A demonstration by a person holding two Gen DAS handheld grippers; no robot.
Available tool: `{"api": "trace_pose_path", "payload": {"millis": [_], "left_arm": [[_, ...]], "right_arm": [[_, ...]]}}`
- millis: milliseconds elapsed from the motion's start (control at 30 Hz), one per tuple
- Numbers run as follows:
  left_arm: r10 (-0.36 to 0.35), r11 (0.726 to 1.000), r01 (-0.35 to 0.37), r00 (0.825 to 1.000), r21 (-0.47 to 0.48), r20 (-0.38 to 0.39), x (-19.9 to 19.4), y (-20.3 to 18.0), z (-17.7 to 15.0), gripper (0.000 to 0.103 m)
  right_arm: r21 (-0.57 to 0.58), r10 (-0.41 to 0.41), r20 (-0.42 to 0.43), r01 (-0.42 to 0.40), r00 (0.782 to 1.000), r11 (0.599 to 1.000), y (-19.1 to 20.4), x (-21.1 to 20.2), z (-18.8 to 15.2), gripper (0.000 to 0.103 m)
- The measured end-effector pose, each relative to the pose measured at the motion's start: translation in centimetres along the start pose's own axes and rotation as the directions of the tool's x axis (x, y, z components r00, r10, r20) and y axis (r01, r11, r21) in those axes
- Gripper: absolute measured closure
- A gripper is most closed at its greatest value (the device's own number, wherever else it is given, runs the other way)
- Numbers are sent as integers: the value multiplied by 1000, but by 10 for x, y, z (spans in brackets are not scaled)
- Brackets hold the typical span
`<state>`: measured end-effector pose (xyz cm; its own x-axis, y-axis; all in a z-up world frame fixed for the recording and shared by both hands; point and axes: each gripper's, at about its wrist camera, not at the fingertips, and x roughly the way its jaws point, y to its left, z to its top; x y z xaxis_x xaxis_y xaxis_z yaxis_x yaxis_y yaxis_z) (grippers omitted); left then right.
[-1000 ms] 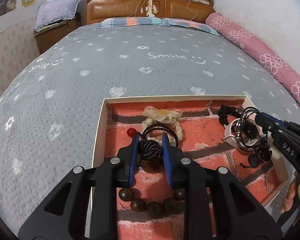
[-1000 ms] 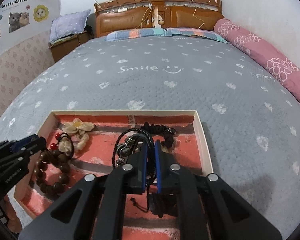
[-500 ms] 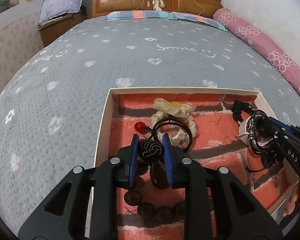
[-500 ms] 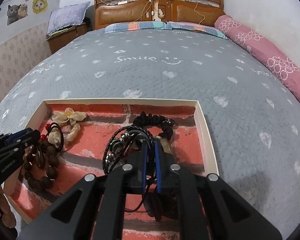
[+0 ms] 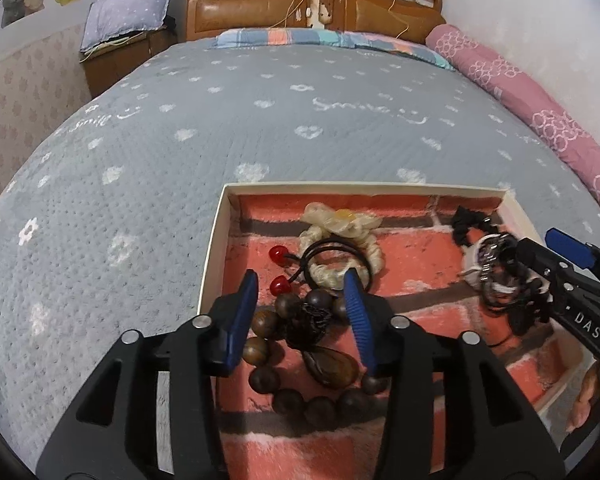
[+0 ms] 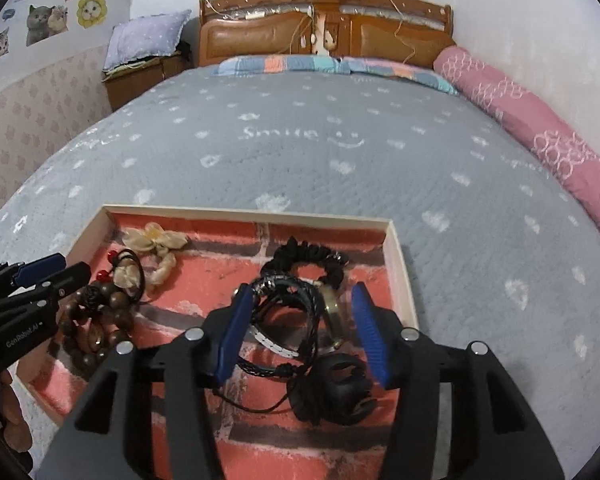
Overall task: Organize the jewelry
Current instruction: 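Carry the pendant and braided bracelet into the tray and open both tools, then withdraw both tools from the tray toward the red charm and orange scrunchie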
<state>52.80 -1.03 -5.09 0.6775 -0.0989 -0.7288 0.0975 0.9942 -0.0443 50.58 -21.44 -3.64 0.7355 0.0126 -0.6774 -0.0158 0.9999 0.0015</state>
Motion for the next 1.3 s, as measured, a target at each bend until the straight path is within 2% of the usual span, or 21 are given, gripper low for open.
{"api": "trace_pose_path", "payload": {"millis": [67,133,200,233,300,400,467,567,733,800,1000,1133,1300], "left_arm": [[1,1000,-1,1000,5,30,-17,-4,1,45],[-2,1000,1,998,11,57,-33,-7,1,31],[-8,1000,7,997,17,82,-51,-10,1,19],[-8,1000,6,995,20,104,-64,-12,-1,13],[-6,1000,4,992,20,126,-80,-15,-3,10],[-25,1000,23,990,12,140,-107,-19,-9,5],[-33,999,30,988,17,150,-126,-25,-17,5],[-23,999,18,987,37,156,-146,-36,-30,5],[-9,999,0,983,51,183,-176,-54,-59,5],[-27,999,20,983,41,179,-183,-60,-70,5],[-21,999,17,987,27,158,-192,-74,-103,5],[-50,999,49,991,12,121,-194,-84,-128,5],[-71,997,70,993,10,91,-189,-100,-154,5]], "right_arm": [[-1,10,8,-10,1000,1000,-2,-9,2,46],[-4,7,32,-7,999,1000,-5,-24,3,39],[1,14,49,-14,999,1000,-9,-41,4,25],[4,17,55,-17,998,1000,-11,-47,4,23],[12,17,76,-18,997,1000,-17,-62,3,16],[22,18,89,-20,996,1000,-28,-87,-2,12],[11,4,85,-5,996,1000,-35,-100,-7,11],[-6,-37,92,38,995,999,-49,-121,-19,5],[-7,-110,121,111,987,994,-89,-156,-42,4],[4,-129,118,129,985,992,-103,-165,-51,4],[2,-163,67,163,984,987,-139,-174,-87,4],[0,-183,34,183,982,983,-156,-173,-113,4],[40,-154,7,153,988,987,-175,-174,-138,4]]}}
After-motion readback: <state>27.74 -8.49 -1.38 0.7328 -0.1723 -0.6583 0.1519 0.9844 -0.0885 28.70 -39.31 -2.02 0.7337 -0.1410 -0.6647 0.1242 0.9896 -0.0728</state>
